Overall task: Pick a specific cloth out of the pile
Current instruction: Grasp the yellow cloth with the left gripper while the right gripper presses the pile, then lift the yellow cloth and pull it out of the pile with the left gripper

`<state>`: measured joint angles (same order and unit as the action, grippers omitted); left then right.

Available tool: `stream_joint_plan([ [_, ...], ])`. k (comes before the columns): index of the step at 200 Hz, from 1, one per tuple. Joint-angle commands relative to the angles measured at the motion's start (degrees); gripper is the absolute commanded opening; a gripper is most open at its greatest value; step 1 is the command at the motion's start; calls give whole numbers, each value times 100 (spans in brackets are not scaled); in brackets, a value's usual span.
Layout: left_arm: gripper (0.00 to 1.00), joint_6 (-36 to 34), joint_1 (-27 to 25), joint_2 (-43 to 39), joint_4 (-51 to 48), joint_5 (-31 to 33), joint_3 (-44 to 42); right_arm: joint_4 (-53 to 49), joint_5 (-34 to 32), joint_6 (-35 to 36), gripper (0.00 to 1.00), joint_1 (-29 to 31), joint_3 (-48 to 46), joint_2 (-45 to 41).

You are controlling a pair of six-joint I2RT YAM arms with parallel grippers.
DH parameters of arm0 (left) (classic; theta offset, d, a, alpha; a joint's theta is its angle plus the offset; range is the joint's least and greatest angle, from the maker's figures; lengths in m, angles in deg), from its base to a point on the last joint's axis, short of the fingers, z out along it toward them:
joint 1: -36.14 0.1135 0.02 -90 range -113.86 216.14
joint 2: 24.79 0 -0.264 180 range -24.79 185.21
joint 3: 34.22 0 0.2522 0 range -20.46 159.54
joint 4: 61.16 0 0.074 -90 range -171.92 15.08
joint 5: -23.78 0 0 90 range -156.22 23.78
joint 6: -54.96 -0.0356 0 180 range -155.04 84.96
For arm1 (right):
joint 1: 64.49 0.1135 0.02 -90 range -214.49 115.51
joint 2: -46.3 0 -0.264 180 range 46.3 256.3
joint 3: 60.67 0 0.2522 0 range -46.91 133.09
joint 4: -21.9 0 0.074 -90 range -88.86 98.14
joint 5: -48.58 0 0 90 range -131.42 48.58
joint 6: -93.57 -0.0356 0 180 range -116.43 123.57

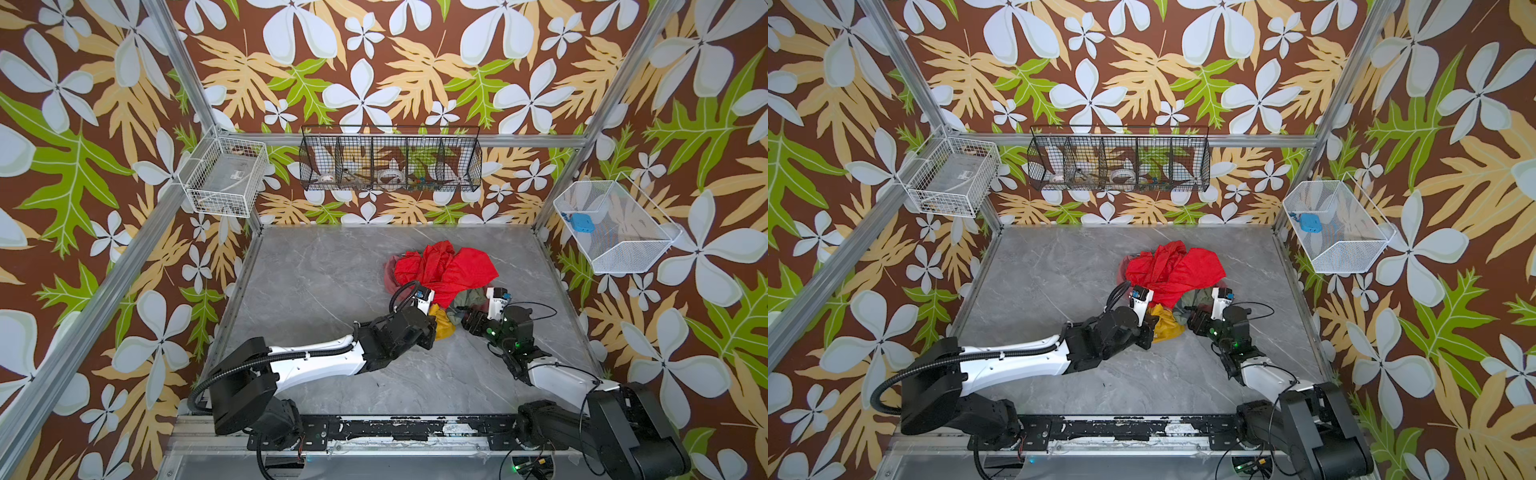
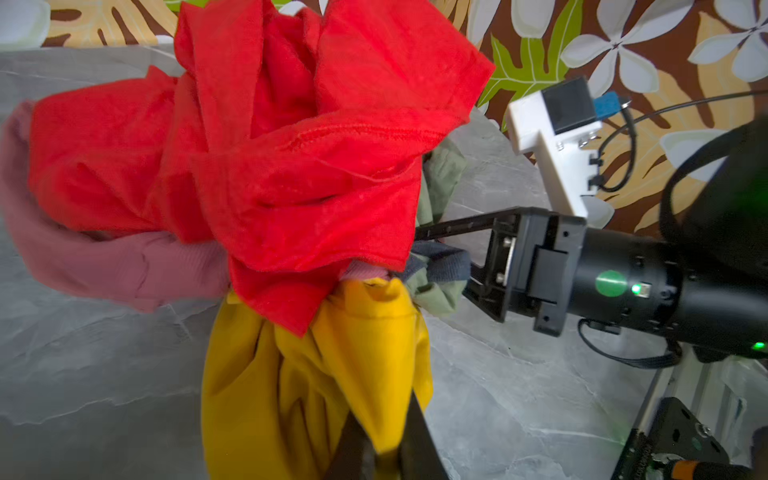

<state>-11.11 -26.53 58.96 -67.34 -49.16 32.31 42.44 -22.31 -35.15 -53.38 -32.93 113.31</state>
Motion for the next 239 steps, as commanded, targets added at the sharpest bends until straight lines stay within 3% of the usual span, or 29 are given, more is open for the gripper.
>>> stream_joint_plan([
  [1, 0, -227, -26, -291, -132, 227, 65, 12, -586, 111, 58, -8, -28, 9],
  [67, 0, -866, -26, -604, -1519, 811, 1040, -362, -1208, 148, 57, -13, 272, 498],
  [168, 0, -1205, -26, -1632, -1871, 1346, 1280, -596, -1555, 212, 65, -76, 334, 469],
  [239, 0, -1431, -29, -2376, -2460, 2635, 1521, -592, -1534, 223, 69, -94, 393, 547],
])
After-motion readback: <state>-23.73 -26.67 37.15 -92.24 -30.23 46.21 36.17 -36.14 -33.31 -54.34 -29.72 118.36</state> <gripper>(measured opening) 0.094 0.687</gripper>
